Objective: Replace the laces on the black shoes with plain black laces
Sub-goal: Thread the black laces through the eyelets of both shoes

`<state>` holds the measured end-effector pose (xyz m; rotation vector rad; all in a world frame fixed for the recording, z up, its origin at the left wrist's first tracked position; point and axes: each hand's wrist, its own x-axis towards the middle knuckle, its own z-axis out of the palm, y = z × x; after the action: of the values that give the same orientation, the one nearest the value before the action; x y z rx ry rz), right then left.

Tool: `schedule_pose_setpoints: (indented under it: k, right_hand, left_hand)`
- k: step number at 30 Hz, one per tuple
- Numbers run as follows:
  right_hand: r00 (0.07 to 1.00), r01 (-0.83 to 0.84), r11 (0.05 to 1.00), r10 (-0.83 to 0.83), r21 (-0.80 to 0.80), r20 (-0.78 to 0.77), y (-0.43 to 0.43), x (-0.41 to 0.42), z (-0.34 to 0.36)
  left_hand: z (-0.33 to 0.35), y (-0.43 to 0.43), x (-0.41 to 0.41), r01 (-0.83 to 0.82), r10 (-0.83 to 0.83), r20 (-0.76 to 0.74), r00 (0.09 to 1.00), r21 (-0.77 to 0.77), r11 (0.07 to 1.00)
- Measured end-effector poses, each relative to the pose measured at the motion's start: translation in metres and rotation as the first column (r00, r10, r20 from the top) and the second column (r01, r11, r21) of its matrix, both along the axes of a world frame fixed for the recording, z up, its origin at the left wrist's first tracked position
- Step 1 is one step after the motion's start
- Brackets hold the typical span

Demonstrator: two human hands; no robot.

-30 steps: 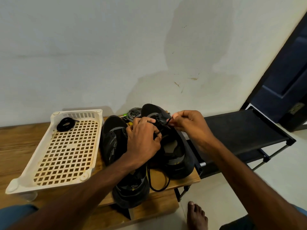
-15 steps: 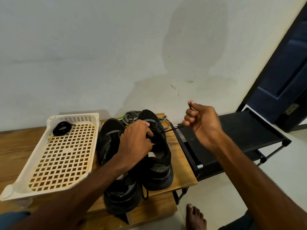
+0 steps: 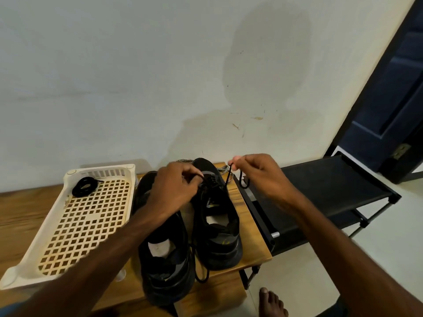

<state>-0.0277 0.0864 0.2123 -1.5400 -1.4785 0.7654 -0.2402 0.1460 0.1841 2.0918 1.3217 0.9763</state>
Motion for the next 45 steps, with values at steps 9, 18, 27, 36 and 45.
schedule_pose_setpoints:
  k: [9,18,27,36,45]
  right_hand:
    - [0.997,0.083,0.997,-0.083,0.007,0.005,-0.001,-0.005,-0.006]
    - [0.902,-0.006,0.999,0.029,-0.054,0.431,0.007,-0.01,-0.011]
    - [0.973,0.04,0.999,-0.046,0.03,0.225,0.003,0.014,-0.004]
    - [0.945,0.003,1.0,-0.003,0.001,0.328,0.004,0.01,-0.003]
    - [0.962,-0.02,0.995,-0.006,0.093,0.272,0.009,-0.002,0.0]
  left_hand:
    - [-0.004,-0.004,0.007,0.05,-0.054,-0.057,0.997,-0.075,0.996]
    - [-0.017,-0.005,0.014,-0.031,0.013,-0.154,0.988,-0.115,0.993]
    - [-0.014,-0.011,0.013,-0.075,0.049,-0.24,0.97,-0.098,0.992]
    - [0.007,0.002,-0.002,0.029,-0.104,-0.153,0.983,-0.427,0.904]
    - [0.035,0.0,-0.004,0.098,-0.205,-0.26,0.944,-0.373,0.923]
